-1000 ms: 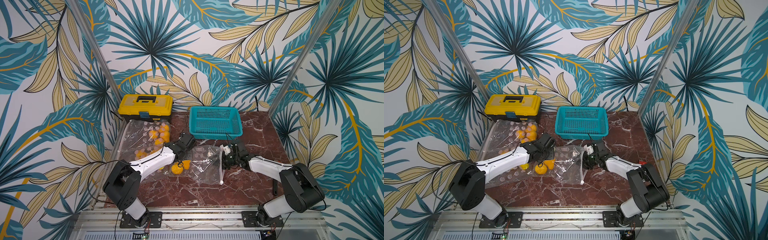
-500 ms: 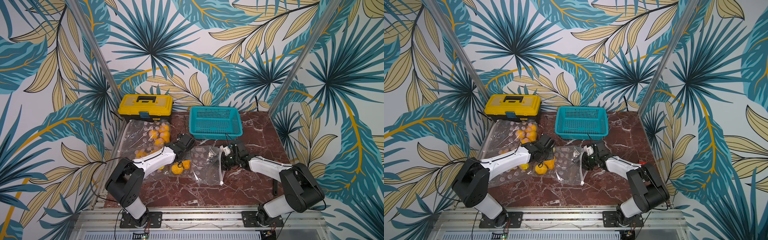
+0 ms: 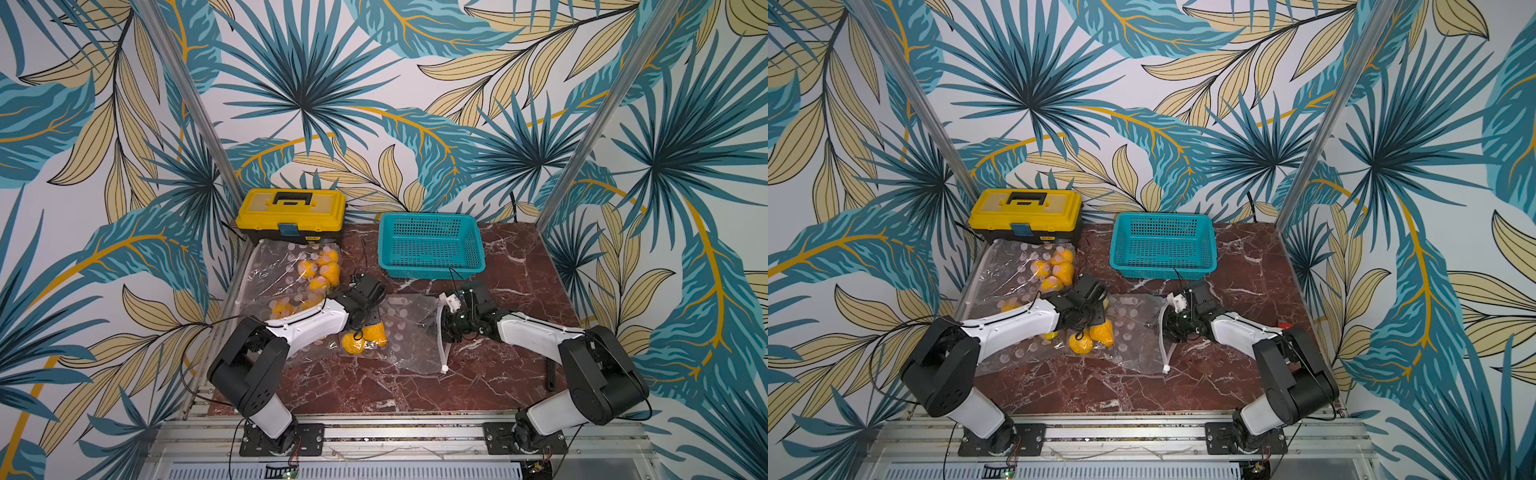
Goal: Open the zip-top bag and take out the pear
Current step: Adjust the zipper food storage bag at the center of the board.
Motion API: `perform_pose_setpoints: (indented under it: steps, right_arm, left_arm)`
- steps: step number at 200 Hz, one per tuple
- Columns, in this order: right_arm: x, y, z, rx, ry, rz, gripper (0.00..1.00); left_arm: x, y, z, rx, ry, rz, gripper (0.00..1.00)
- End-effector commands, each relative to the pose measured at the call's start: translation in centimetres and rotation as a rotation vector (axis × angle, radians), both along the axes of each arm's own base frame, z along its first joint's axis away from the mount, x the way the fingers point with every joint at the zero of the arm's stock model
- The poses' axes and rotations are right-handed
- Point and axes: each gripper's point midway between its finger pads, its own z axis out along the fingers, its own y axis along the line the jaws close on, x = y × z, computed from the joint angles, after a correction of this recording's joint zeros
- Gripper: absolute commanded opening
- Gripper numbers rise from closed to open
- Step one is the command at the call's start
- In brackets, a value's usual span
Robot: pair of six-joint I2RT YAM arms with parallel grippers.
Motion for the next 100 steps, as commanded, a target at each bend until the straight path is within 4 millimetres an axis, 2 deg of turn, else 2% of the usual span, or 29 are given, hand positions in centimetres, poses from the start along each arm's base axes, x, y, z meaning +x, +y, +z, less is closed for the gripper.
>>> perform_pose_setpoints:
  steps: [1, 24, 51, 76, 100]
  right_arm:
    - [-0.1, -0.1, 0.3, -0.009, -0.006, 0.017, 0.49]
    - [-0.1, 0.0, 0.3, -0.013, -0.003, 0.023, 0.49]
    - [0.0, 0.0, 0.3, -0.016, -0.004, 0.033, 0.49]
    - [0.0, 0.2, 0.3, -0.014, -0.004, 0.044, 0.49]
    - [-0.1, 0.3, 0.0, -0.008, 0.003, 0.060, 0.49]
  left_arm:
    - [-0.6, 1.7, 2.4, 0.023, -0.040, 0.041, 0.43]
    - [-1.3, 2.0, 2.8, 0.010, -0.029, 0.046, 0.44]
    - [-2.6, 0.8, 1.1, -0.040, 0.058, 0.002, 0.28]
    - [-4.2, -0.4, -0.6, -0.058, 0.135, -0.045, 0.17]
    - [-5.5, -1.8, -1.9, -0.078, 0.190, -0.090, 0.11]
